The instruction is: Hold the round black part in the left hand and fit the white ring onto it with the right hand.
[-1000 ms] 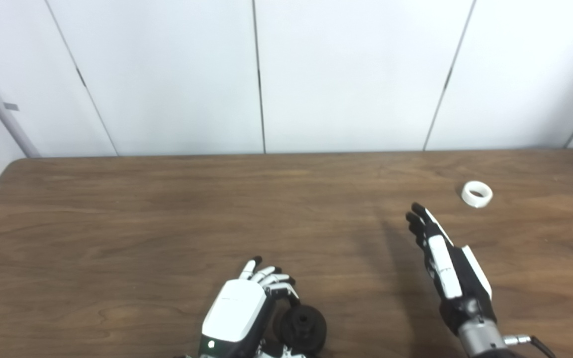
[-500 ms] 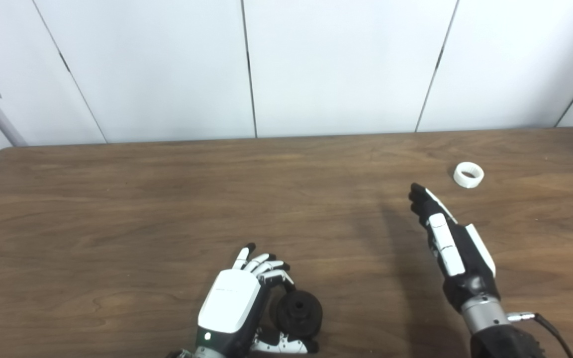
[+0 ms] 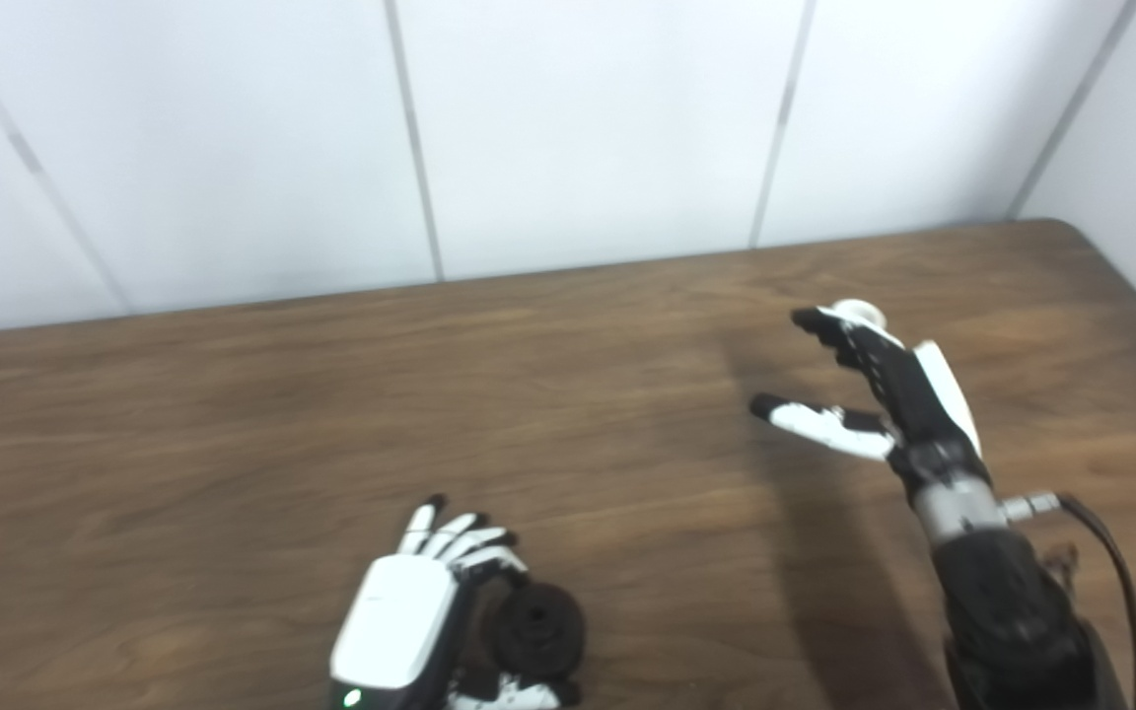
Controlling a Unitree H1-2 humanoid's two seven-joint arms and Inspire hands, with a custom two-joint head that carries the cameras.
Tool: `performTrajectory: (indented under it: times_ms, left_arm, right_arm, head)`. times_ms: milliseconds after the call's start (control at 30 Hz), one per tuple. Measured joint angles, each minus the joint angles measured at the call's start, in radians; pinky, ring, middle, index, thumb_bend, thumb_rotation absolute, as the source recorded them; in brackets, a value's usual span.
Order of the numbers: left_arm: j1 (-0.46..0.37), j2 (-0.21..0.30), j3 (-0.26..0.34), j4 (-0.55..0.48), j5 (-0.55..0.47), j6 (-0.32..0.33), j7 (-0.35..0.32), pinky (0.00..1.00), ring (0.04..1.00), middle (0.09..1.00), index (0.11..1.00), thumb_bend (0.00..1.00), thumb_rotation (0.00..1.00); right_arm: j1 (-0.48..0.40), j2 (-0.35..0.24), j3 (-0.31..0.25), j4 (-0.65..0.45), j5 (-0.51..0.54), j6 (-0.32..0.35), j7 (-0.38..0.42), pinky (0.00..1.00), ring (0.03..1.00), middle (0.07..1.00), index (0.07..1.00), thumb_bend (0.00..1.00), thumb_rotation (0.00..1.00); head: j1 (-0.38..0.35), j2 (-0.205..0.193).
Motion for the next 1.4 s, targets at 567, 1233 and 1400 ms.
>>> performTrajectory:
  times_ms: [567,1233,1400]
  left_arm:
    - [0.003,0.014,0.041,-0.003,-0.036,-0.015,-0.021,1.00,0.851,0.769,0.484,0.52,0.05]
    - [0.009,0.021,0.064,-0.015,-0.039,-0.039,-0.037,1.00,0.846,0.760,0.484,0.52,0.05]
    - [0.023,0.021,0.071,-0.027,-0.042,-0.038,-0.043,1.00,0.846,0.760,0.484,0.52,0.05]
  right_arm:
    - [-0.215,-0.235,0.043,0.307,-0.241,0.001,0.103,1.00,1.000,1.000,0.746,0.85,0.18]
    - [-0.448,-0.303,0.136,0.697,-0.282,0.000,0.207,1.00,1.000,1.000,0.740,0.89,0.26]
    - [-0.483,-0.303,0.153,0.759,-0.282,0.000,0.223,1.00,1.000,1.000,0.719,0.89,0.25]
  head:
    - [-0.098,-0.018]
    - [-0.115,-0.026]
    - [-0.118,-0.029]
